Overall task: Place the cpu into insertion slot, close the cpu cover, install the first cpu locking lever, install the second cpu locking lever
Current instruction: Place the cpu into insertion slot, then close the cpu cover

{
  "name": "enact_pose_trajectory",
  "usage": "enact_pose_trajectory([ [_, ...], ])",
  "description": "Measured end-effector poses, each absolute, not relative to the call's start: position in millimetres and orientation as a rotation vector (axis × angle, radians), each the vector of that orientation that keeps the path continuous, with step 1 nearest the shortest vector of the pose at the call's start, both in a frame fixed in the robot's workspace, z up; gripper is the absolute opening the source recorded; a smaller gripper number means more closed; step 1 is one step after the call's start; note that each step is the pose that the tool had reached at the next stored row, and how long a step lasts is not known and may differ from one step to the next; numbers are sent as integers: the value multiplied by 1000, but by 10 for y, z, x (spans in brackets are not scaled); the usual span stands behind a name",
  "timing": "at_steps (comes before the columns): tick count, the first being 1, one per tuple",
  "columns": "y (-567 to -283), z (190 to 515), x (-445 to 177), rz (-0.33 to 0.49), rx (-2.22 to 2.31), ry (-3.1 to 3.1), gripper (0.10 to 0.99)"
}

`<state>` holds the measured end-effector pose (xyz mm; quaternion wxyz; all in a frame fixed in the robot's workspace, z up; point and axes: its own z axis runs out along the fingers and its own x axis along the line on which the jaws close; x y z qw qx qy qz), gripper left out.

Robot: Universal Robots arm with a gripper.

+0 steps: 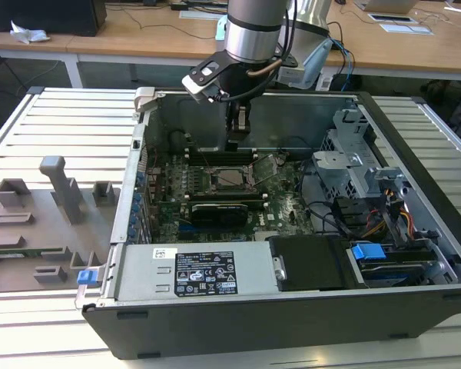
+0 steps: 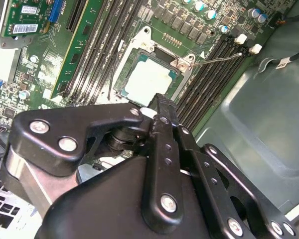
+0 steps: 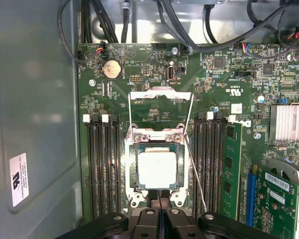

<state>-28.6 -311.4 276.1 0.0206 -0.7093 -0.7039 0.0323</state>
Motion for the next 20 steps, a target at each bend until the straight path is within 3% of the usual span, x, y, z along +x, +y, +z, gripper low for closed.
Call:
enact_pose_trajectory([
  [20, -3114, 2763, -124, 113, -2206, -2188, 106],
])
